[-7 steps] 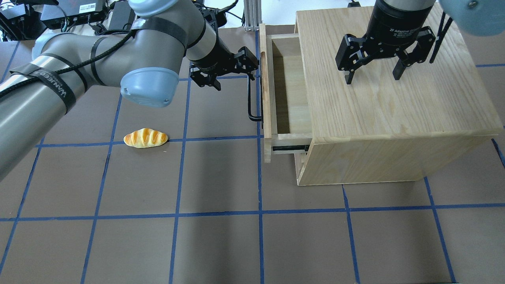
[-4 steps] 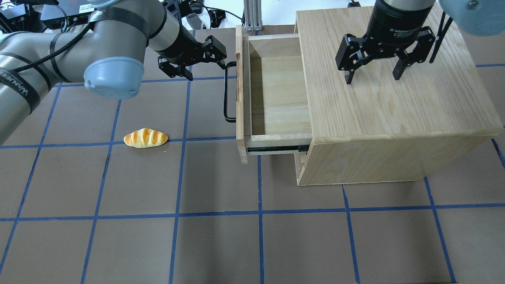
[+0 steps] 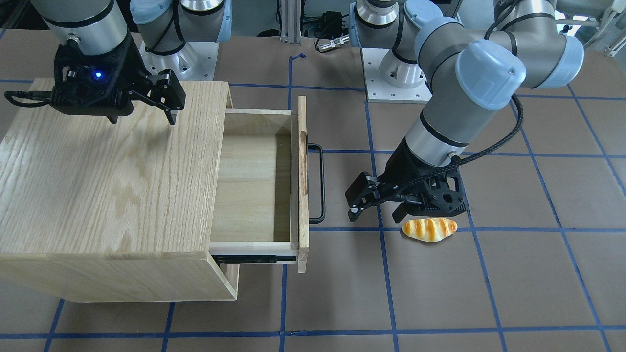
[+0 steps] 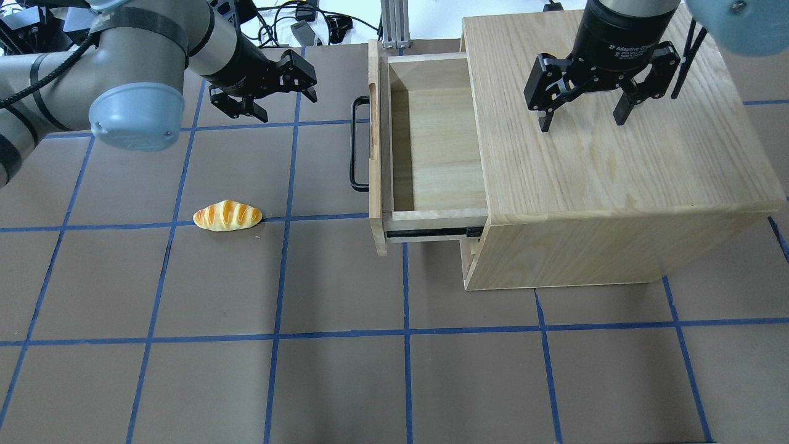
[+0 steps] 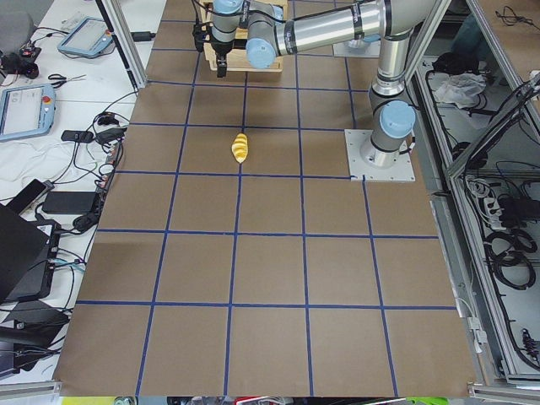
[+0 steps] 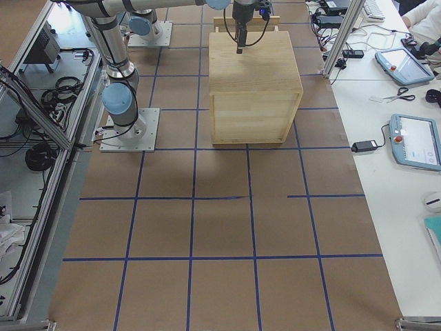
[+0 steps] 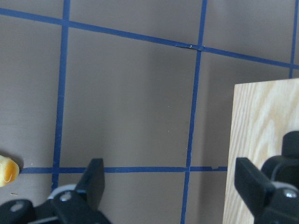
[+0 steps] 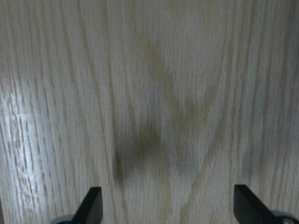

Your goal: Open upper drawer

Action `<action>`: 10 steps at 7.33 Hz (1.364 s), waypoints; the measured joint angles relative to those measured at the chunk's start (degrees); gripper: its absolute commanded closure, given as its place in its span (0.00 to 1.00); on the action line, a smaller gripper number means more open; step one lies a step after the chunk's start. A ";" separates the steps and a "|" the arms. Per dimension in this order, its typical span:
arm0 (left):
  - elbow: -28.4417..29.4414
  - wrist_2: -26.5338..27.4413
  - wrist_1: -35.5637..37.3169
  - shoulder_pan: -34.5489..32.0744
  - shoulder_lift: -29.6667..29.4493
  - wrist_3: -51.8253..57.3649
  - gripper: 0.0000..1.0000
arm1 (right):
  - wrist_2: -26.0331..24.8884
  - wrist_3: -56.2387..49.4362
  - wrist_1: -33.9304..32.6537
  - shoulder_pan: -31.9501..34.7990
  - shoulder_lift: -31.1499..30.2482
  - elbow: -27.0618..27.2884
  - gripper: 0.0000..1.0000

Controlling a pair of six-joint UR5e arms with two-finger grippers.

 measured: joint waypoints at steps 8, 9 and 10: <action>4.05 13.54 -31.34 -0.96 15.49 -0.12 0.00 | 0.00 0.02 0.00 0.00 0.00 0.01 0.00; 3.59 14.51 -32.53 -0.67 16.55 1.59 0.00 | 0.00 0.02 0.00 0.00 0.00 0.03 0.00; 2.90 14.98 -33.00 -0.49 16.98 4.65 0.00 | 0.00 0.02 0.00 0.00 0.00 0.04 0.00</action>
